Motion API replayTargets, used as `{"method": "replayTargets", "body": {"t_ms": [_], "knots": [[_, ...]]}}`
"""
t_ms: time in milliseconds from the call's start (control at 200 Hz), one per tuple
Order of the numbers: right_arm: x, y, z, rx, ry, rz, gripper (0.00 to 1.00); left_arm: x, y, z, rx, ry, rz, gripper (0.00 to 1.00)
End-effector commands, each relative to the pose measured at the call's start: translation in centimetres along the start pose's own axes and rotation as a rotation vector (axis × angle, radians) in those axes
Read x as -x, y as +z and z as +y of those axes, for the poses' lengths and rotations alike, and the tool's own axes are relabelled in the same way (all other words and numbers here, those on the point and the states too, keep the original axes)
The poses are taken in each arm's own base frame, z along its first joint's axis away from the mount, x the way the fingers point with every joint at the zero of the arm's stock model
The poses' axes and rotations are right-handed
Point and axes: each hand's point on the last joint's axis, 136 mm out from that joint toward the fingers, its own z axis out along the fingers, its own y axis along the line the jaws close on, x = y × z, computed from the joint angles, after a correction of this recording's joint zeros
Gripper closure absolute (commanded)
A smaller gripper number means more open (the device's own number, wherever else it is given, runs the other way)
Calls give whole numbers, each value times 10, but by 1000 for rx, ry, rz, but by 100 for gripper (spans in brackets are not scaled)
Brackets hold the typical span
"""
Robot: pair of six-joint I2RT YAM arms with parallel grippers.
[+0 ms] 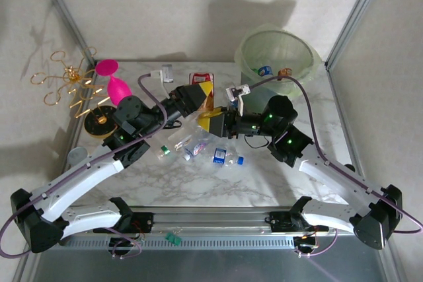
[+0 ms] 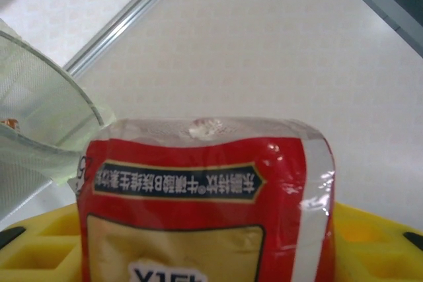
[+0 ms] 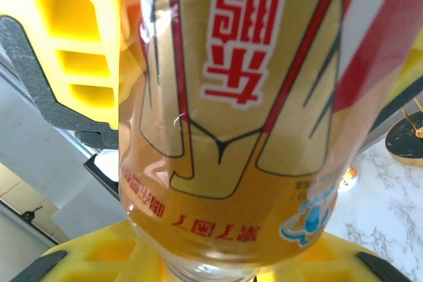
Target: Put the plastic bottles in the bin
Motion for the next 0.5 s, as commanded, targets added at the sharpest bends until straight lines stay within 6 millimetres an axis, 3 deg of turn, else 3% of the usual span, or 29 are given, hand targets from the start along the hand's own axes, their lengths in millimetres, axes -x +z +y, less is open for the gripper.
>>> {"method": "replayTargets", "body": {"t_ms": [0, 155, 325, 496], "knots": [[1, 8, 1, 19, -39, -3, 74, -11, 1, 8, 41, -3, 17, 55], [1, 6, -3, -11, -35, -8, 81, -12, 1, 10, 59, 13, 23, 47], [2, 2, -9, -69, -49, -16, 82, -6, -4, 5, 69, 46, 12, 21], [8, -6, -15, -141, -56, -34, 81, -1, -10, 4, 108, 93, 12, 7]]}}
